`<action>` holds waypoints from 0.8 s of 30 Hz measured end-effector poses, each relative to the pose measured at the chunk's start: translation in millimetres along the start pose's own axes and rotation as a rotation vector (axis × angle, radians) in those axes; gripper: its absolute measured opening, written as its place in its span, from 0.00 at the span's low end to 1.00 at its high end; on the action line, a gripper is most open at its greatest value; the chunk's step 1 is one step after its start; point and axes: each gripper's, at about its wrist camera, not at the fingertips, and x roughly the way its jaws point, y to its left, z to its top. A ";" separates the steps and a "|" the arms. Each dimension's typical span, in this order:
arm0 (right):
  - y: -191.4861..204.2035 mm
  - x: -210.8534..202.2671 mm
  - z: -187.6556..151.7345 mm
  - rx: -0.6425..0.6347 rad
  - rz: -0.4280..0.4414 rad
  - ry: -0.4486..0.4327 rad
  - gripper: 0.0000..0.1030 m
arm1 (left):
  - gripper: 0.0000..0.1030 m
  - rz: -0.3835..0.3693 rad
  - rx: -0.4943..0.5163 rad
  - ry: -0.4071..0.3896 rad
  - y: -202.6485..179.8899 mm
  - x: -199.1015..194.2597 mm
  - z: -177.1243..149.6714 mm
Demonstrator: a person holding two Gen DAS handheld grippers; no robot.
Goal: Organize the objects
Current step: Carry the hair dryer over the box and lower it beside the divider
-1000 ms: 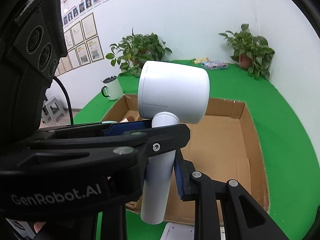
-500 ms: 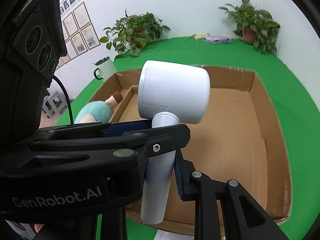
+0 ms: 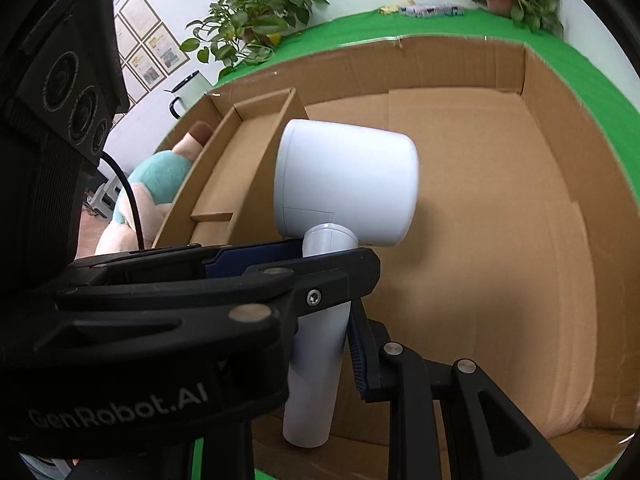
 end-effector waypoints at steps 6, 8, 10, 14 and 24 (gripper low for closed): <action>-0.9 6.0 -2.4 0.041 0.023 0.013 0.22 | 0.31 0.000 0.005 0.006 -3.8 -17.9 -2.0; 0.7 7.2 -3.0 0.050 0.039 0.019 0.22 | 0.31 0.016 0.012 -0.020 -4.4 -27.5 -2.7; 4.8 10.7 -4.0 0.043 0.032 0.025 0.22 | 0.31 0.038 0.019 -0.063 -0.8 -43.6 -5.9; 14.9 14.6 -5.4 0.030 0.009 0.025 0.25 | 0.31 0.057 0.033 -0.127 7.8 -69.6 -14.0; 21.4 15.7 -3.3 0.057 -0.010 0.028 0.25 | 0.31 0.095 -0.021 -0.113 38.2 -53.6 -36.0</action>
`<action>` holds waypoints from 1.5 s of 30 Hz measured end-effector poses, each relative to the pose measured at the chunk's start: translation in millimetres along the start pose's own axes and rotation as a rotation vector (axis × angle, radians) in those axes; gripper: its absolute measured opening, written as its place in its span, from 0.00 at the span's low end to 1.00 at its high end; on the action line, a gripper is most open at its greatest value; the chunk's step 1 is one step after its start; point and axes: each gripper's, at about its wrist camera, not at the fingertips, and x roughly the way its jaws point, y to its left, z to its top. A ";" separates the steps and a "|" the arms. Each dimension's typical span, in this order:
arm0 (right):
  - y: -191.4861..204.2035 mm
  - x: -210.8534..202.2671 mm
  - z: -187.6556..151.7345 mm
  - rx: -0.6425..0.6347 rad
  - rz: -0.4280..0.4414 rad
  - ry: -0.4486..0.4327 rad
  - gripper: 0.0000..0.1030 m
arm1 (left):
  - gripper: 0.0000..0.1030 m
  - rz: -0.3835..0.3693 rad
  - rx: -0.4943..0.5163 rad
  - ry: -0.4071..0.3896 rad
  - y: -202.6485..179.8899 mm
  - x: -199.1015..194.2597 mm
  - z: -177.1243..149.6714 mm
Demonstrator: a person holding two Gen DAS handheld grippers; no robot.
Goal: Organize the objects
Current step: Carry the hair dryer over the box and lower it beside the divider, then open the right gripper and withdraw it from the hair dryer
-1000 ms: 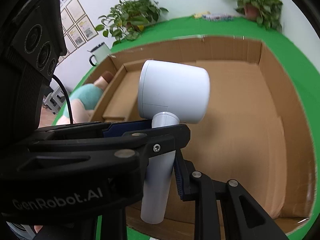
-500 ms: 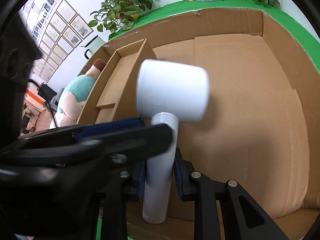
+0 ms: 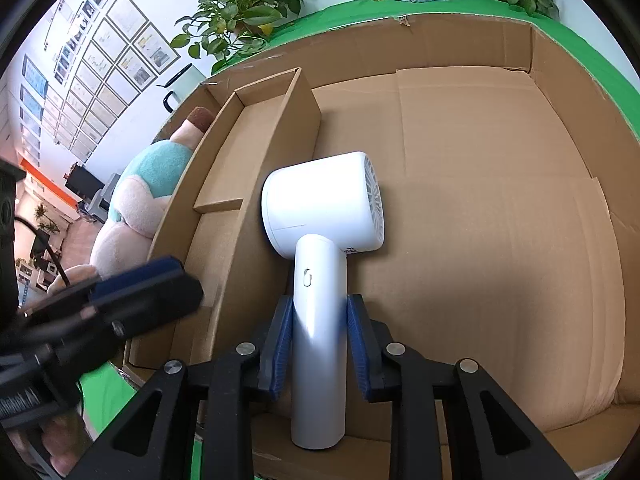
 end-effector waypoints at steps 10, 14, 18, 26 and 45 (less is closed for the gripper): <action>0.9 0.4 -0.4 0.014 -0.016 0.010 0.25 | 0.31 -0.027 -0.043 -0.006 2.7 -2.0 -12.3; 4.8 -5.5 -2.8 -0.023 -0.061 -0.017 0.32 | 0.31 0.019 -0.005 -0.045 3.2 -12.4 -14.0; 8.8 -39.4 -12.2 -0.088 -0.149 -0.183 0.89 | 0.37 0.104 0.074 -0.216 -9.7 -52.0 -17.3; 15.8 -115.9 -62.9 -0.191 -0.299 -0.445 0.99 | 0.81 0.184 0.133 -0.514 -25.0 -111.6 -39.9; 14.6 -155.8 -111.5 -0.197 -0.293 -0.488 0.99 | 0.81 0.193 0.137 -0.538 -52.2 -122.1 -67.1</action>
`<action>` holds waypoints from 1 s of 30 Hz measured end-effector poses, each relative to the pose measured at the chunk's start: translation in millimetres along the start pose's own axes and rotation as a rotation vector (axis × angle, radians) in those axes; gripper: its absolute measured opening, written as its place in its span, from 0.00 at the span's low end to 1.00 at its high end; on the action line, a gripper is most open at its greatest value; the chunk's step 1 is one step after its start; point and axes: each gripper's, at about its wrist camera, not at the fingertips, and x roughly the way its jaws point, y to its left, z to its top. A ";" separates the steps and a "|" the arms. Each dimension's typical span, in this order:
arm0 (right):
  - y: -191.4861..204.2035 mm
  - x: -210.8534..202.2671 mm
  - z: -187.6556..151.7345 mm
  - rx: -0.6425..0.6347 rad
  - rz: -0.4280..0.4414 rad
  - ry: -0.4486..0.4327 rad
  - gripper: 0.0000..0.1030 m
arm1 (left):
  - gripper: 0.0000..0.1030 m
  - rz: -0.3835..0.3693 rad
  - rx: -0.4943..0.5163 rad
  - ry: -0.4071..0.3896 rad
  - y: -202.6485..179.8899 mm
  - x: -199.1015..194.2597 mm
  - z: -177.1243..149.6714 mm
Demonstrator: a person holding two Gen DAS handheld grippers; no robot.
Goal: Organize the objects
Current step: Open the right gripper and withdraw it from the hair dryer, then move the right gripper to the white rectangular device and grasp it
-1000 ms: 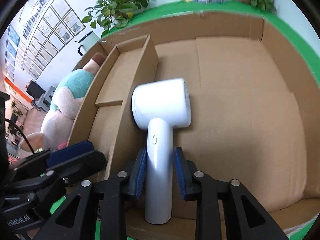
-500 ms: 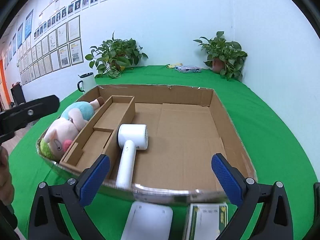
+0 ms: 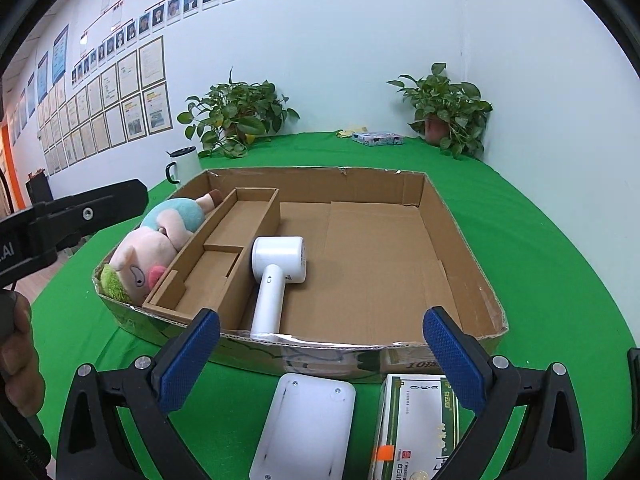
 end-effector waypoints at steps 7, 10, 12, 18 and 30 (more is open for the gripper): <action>-1.9 -2.2 -1.9 -0.003 0.000 0.009 0.99 | 0.81 -0.007 -0.004 0.004 -0.7 -2.7 -3.9; -0.3 -3.1 -5.1 0.000 0.015 0.018 0.99 | 0.81 -0.026 -0.011 0.005 -0.2 -4.5 -6.5; 2.4 -2.7 -11.1 0.001 0.047 0.037 0.99 | 0.81 -0.037 -0.019 0.017 0.8 -4.5 -9.9; 23.5 -5.7 -56.9 -0.026 0.257 0.124 0.99 | 0.81 -0.086 -0.073 0.142 12.7 11.2 -45.8; -15.0 19.3 -99.6 0.026 0.144 0.235 0.99 | 0.81 -0.186 -0.093 0.289 3.8 33.0 -83.5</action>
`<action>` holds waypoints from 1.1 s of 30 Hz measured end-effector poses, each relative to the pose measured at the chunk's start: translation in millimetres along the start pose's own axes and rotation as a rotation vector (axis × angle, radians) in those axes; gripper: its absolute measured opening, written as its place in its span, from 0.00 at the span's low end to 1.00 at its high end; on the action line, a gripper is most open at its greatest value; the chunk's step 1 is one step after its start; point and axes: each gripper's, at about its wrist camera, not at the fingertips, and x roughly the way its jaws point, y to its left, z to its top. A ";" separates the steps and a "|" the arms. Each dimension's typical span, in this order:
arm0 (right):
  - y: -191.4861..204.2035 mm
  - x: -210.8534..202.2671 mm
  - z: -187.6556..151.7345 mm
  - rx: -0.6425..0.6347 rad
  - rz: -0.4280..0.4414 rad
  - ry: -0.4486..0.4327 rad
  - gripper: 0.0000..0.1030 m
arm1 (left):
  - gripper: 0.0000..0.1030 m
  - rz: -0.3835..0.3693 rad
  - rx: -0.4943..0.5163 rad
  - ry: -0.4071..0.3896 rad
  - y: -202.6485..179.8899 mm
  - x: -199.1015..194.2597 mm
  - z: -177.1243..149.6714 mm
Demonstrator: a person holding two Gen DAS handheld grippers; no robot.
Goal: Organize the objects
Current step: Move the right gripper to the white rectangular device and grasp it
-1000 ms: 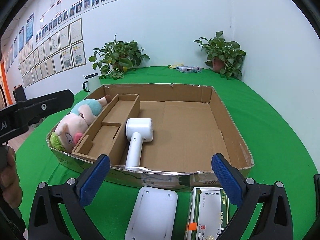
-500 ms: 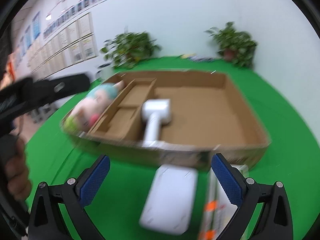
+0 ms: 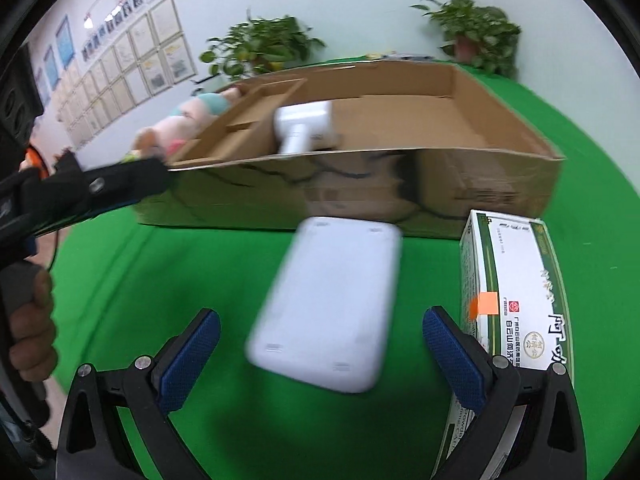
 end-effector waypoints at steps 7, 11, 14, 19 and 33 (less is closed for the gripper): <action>-12.3 -9.2 2.0 0.001 -0.014 0.019 0.99 | 0.81 -0.069 -0.007 0.071 -3.7 17.6 -4.7; 4.5 5.0 4.2 0.017 0.045 0.067 0.99 | 0.80 -0.091 -0.031 0.108 0.5 22.9 -4.8; 12.1 11.5 6.1 -0.004 0.020 0.081 0.80 | 0.80 -0.088 -0.034 0.103 5.7 18.3 -6.0; 11.8 10.3 2.8 -0.001 0.000 0.113 0.64 | 0.79 -0.126 -0.063 0.131 12.4 11.0 -15.5; 39.5 -22.1 -23.0 -0.097 0.062 0.081 0.99 | 0.61 -0.396 -0.177 0.293 -0.1 30.3 -53.3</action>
